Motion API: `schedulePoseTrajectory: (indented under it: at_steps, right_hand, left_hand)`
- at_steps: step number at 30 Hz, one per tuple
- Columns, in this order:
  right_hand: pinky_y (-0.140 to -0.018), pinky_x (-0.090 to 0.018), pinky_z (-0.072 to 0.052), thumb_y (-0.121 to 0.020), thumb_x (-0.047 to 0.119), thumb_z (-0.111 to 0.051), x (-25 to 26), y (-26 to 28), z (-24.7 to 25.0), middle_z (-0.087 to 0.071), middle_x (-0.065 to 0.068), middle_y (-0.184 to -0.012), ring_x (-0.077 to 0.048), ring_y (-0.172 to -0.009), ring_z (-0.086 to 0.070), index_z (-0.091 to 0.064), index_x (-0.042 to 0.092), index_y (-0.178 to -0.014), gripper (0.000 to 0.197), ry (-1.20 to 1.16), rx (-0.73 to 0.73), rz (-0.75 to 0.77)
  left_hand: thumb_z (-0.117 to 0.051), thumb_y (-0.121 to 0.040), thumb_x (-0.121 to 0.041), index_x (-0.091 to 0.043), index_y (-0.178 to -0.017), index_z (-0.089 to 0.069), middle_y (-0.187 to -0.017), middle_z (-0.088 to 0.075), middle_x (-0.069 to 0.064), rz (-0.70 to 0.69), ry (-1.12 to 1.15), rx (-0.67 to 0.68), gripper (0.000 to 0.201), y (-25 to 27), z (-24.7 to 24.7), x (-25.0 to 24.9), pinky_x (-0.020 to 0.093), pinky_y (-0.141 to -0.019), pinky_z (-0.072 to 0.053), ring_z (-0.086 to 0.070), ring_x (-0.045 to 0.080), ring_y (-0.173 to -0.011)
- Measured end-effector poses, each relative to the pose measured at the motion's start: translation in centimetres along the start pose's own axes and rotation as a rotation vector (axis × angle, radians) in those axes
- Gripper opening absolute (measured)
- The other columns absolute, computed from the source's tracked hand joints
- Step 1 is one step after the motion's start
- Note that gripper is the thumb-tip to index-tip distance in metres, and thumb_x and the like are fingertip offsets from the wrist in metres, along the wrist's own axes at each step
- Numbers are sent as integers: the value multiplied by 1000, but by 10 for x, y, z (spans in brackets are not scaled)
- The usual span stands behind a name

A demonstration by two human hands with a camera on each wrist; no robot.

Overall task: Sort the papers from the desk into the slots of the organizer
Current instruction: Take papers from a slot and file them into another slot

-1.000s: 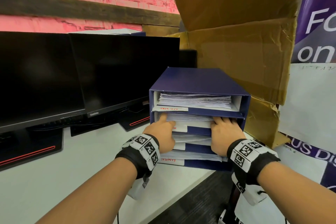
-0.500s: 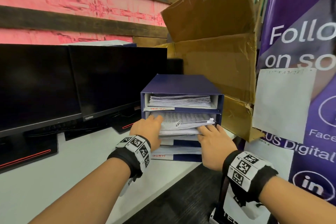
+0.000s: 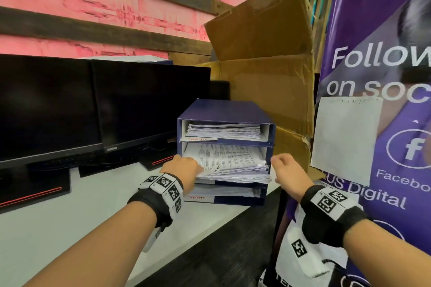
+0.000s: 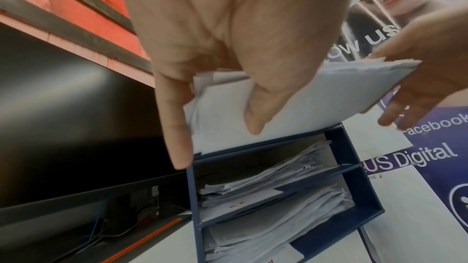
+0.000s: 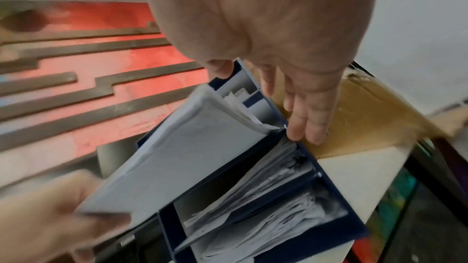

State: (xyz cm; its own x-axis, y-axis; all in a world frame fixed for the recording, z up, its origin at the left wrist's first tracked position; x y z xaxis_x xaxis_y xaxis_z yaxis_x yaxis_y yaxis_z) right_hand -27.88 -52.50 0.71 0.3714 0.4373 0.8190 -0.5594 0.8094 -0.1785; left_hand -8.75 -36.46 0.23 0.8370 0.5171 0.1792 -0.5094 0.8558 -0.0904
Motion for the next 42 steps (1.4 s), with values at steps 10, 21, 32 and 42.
schedulePoseTrajectory:
  at_steps: [10, 21, 32, 42]
  right_hand:
    - [-70, -41, -58, -98, 28, -51, -32, 1, -69, -68, -20, -111, -35, -98, -68, -53, 0, -123, 37, -573, 289, -402]
    - [-99, -57, -45, -90, -14, -46, -52, 32, -75, -67, -21, -116, -38, -110, -63, -56, 0, -125, 39, -494, 521, -279]
    - [-97, -56, -48, -86, -12, -52, -15, 60, -81, -66, -9, -123, -29, -113, -64, -51, 17, -129, 52, -380, 682, -13]
    - [-81, -34, -58, -90, -5, -56, 74, 30, -144, -69, 10, -113, -13, -106, -67, -56, 30, -120, 47, -351, 438, 183]
  left_hand:
    - [-43, -98, -28, -31, -109, -66, -97, -64, 1, -197, 117, 66, 26, 34, 0, 13, 31, -78, -52, -59, 20, -87]
    - [-34, -58, -92, -28, -153, -11, -157, -19, -5, -75, 711, 418, 117, 59, -50, 28, 36, -115, -27, -31, 17, -139]
    - [-73, -81, -36, -18, -138, -26, -130, -54, 2, 298, 1312, 268, 76, 48, -106, 56, 45, -86, -56, -58, 23, -114]
    - [-70, -83, -7, -20, -115, -62, -116, -68, 3, 442, 1478, -523, 35, 100, -21, 181, 47, -93, -52, -66, 21, -101]
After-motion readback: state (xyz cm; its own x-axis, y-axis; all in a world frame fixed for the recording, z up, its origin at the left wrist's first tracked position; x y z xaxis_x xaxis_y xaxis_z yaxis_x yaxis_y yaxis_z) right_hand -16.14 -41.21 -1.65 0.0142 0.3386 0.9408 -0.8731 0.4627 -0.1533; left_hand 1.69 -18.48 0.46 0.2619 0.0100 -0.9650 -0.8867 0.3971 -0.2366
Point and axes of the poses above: each hand's wrist, its own y-axis away from the middle knuckle, its own z-axis out of the back of the hand, x = y × z, the point moved 9 cm from there along -y, towards the middle knuckle
